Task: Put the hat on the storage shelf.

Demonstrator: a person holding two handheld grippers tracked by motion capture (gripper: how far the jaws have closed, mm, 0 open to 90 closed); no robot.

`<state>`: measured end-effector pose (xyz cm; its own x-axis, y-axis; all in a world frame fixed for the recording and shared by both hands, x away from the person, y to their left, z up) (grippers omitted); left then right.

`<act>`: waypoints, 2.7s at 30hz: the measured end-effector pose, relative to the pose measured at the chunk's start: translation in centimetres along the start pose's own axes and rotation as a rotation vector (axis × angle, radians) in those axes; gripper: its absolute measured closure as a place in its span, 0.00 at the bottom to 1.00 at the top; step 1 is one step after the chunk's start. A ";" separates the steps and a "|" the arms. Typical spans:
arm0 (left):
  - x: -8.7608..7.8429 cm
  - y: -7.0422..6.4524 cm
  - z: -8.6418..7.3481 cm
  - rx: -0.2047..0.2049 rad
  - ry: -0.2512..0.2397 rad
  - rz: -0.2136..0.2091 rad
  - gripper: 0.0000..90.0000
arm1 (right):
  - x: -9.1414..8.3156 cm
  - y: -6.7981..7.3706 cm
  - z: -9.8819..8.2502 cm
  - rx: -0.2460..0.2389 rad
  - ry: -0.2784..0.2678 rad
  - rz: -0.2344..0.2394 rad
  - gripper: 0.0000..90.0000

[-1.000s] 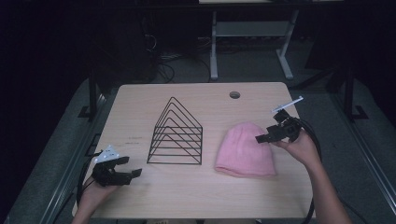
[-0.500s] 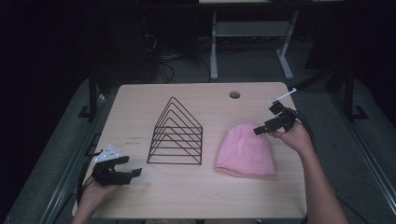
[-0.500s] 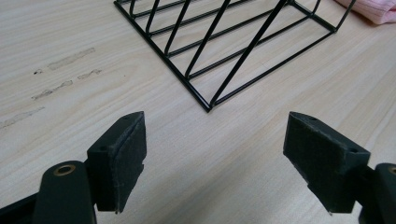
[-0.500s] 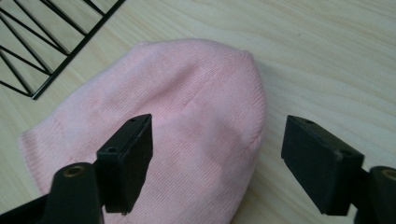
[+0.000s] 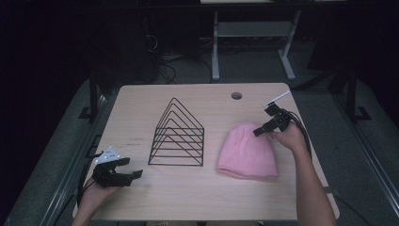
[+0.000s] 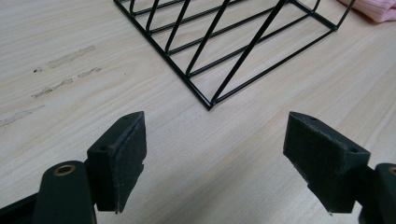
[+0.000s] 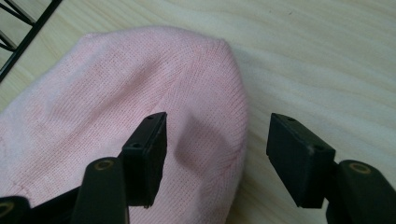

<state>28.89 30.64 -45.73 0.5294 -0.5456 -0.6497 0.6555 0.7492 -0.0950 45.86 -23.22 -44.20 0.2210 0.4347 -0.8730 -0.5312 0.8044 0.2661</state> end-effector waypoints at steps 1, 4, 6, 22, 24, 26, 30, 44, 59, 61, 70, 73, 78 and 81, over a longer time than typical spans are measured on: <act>0.0 0.0 0.0 0.001 0.000 0.001 0.24 | 0.1 0.0 0.0 0.002 0.007 -0.003 0.44; 0.0 0.0 0.0 0.005 0.001 0.002 0.24 | 0.6 0.0 -0.1 0.005 0.025 -0.004 0.47; 0.0 -0.1 0.0 0.004 0.005 0.001 0.24 | 0.9 -0.1 -0.1 0.005 0.038 -0.003 0.49; 0.0 -0.1 0.0 0.008 0.006 0.004 0.24 | 2.4 0.0 -0.5 0.034 0.063 0.021 0.62; 0.0 -0.1 0.0 0.016 0.013 0.005 0.24 | 2.4 0.0 -0.6 0.041 0.056 0.031 0.65; 0.0 -0.1 0.0 0.015 0.013 0.005 0.24 | 2.3 -0.1 -0.8 0.049 0.045 0.051 0.71; 0.1 -0.1 0.0 0.012 0.009 0.005 0.24 | 2.1 -0.4 -1.0 0.062 0.033 0.079 0.78; 0.2 -0.2 -0.1 0.007 0.018 0.001 0.24 | 1.1 -1.0 -2.0 0.086 -0.018 0.161 0.86; 0.1 -0.2 0.0 0.009 0.027 -0.025 0.25 | -3.9 -0.6 -3.2 0.048 -0.151 0.209 0.87; -0.1 0.0 0.0 0.000 0.016 -0.031 0.25 | -4.2 -0.5 -3.3 0.047 -0.154 0.209 0.87; -0.4 -0.4 0.9 -0.001 0.038 -0.053 0.26 | -8.8 0.3 -3.2 0.002 -0.232 0.179 0.87; -0.4 -0.6 1.1 -0.002 0.038 -0.069 0.26 | -9.4 0.5 -3.1 -0.010 -0.226 0.168 0.87; -0.7 -1.1 2.0 0.029 0.044 -0.076 0.26 | -11.1 1.3 -2.5 -0.043 -0.230 0.144 0.87; -1.4 -1.5 2.7 0.037 0.032 -0.095 0.26 | -12.4 1.9 -2.0 -0.064 -0.232 0.128 0.88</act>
<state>28.66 29.25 -42.64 0.4470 -0.6006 -0.6629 0.7218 0.6800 -0.1293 40.42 -27.91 -33.66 0.3264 0.6178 -0.7154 -0.6156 0.7133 0.3352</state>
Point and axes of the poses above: each handheld gripper's, and its own axes: x roughly forward along the jaws, z roughly out of its top, y roughly to its left, the point moved 2 cm from there along x, roughly forward along the jaws, and after that the axes turned 1 degree about x, right-handed, at the moved point
